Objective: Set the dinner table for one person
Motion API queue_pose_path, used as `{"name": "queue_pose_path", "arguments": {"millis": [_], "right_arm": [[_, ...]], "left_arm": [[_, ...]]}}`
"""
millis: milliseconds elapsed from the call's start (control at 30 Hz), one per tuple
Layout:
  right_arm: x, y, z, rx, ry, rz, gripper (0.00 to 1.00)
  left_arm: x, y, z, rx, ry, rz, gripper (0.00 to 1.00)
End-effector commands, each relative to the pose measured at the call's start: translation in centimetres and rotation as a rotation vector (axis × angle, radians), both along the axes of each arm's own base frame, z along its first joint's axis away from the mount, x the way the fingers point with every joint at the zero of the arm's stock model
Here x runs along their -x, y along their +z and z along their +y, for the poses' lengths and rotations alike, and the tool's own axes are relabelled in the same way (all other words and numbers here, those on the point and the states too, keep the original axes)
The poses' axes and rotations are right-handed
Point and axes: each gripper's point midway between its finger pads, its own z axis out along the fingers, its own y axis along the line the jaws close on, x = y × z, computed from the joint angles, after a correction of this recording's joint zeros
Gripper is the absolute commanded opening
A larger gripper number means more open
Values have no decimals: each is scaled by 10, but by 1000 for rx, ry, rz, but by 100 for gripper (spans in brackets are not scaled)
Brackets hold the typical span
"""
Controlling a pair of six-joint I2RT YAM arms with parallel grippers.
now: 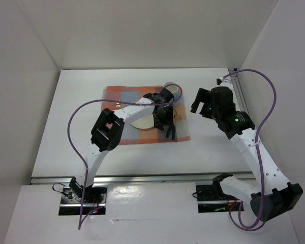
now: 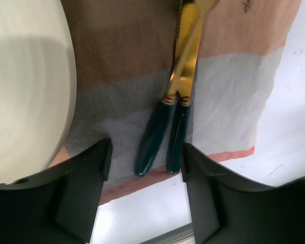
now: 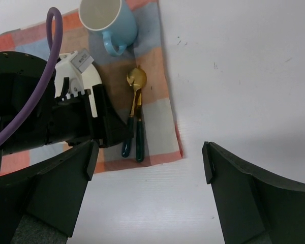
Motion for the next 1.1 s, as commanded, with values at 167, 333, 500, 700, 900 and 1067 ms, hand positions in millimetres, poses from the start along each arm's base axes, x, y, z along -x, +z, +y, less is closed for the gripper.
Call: {"name": "queue_pose_path", "arguments": {"millis": [167, 333, 500, 700, 900, 1067], "right_arm": [[3, 24, -5, -6, -11, -53, 98], [5, 22, -6, -3, -11, -44, 100], [8, 17, -12, -11, -56, -18, 100], [7, 8, -16, 8, -83, 16, 100], [6, -19, -9, 5, -69, 115, 100], [10, -28, -5, -13, -33, 116, 94]], "left_arm": [[21, 37, -5, -4, -34, -48, 80], [34, 92, -4, 26, -43, -147, 80], [43, 158, 10, 51, -41, -271, 80], [35, 232, 93, 8, 76, -447, 82], [9, 240, 218, -145, 309, -597, 86], [15, 268, 275, -244, 377, -739, 87]]}}
